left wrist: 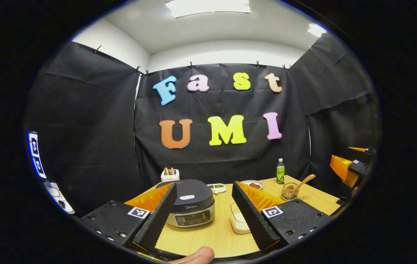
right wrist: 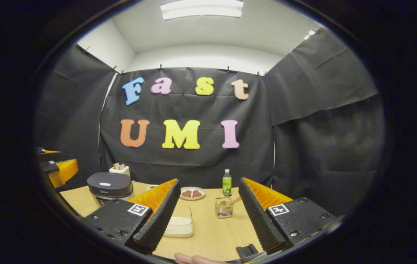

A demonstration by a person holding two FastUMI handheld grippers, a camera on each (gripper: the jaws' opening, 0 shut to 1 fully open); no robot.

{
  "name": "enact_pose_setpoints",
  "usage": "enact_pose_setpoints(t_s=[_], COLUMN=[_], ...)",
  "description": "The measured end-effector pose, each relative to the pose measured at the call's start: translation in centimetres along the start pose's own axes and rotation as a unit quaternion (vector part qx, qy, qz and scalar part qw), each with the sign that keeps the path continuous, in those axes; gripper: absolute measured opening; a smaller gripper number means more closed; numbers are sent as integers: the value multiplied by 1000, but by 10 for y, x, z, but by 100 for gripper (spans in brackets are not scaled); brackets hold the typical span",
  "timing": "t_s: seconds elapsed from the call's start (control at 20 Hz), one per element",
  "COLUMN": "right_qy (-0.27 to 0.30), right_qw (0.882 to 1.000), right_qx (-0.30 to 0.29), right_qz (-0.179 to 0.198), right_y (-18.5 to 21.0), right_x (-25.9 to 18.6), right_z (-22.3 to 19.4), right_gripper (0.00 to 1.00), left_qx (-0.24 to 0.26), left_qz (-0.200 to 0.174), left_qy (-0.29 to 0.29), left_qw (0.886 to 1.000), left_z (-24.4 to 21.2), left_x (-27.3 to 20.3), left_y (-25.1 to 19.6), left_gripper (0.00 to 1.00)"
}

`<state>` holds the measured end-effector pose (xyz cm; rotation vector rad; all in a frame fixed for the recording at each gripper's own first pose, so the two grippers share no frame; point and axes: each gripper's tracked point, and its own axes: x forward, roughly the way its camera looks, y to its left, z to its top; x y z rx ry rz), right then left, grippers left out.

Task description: Close the left gripper, press the button to open the rice cooker; take a wooden spoon from the chopstick holder with the right hand, scoop a spoonful of rice and pour it into the rice cooker, then put the wooden spoon back into the chopstick holder.

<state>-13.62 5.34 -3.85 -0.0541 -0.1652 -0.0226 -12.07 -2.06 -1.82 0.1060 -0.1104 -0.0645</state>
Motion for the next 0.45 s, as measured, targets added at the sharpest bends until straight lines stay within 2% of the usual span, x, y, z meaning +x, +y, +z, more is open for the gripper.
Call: enact_pose_setpoints(t_s=[0.45], right_qy=[-21], right_qw=[1000], right_qx=[6], right_qz=[-2], right_y=[3], right_x=[-9], right_z=[17], right_gripper=[100], left_qx=[-19], left_qz=[5], left_qy=[-38], left_qw=[999], left_z=[21], left_x=[-17], left_y=[19], left_gripper=[96])
